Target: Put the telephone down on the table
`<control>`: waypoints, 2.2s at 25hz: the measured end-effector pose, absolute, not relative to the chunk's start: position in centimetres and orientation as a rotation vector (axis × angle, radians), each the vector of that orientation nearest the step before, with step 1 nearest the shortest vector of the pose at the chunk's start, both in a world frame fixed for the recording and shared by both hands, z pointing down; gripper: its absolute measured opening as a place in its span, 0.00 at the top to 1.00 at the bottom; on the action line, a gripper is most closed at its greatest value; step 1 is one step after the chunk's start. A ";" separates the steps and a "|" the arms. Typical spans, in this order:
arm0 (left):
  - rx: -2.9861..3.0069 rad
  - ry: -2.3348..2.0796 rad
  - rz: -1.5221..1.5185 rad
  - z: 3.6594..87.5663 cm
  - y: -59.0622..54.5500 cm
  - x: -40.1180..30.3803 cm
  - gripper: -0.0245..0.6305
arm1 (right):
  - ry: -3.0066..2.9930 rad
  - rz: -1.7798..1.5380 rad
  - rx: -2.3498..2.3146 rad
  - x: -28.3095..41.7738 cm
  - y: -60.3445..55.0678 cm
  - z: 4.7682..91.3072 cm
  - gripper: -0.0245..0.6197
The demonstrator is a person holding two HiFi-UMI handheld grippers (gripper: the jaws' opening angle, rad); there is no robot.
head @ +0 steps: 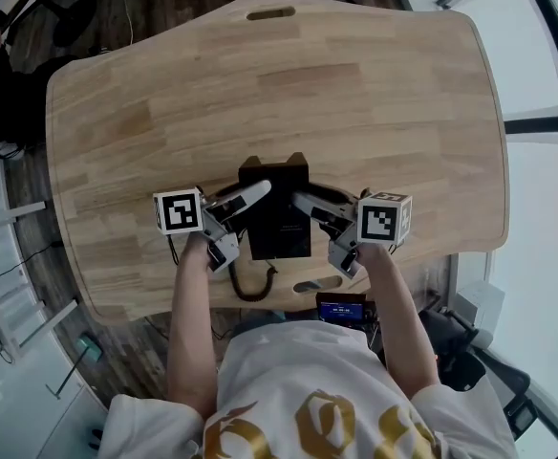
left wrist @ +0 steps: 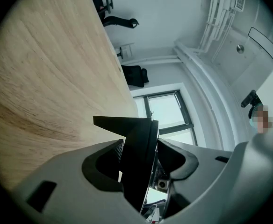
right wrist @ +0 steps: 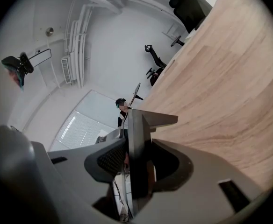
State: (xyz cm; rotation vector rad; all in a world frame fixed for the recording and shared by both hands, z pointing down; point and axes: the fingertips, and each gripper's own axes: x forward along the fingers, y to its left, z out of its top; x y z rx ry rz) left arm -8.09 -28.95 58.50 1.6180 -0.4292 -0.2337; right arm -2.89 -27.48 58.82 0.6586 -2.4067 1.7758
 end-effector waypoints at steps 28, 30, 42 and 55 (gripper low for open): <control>1.707 -0.478 -0.117 61.7 -30.2 -8.0 0.62 | -2.352 1.688 0.597 -3.1 -28.6 62.1 0.67; 1.694 -0.485 -0.120 61.7 -30.1 -8.0 0.62 | -2.357 1.684 0.596 -3.1 -28.6 62.1 0.67; 1.685 -0.699 -0.043 62.2 -29.9 -9.0 0.53 | -2.362 1.645 0.801 -2.0 -28.2 62.0 0.67; 1.686 -0.918 -0.125 59.4 -29.4 -11.0 0.51 | -2.444 1.440 1.101 0.5 -27.1 57.8 0.67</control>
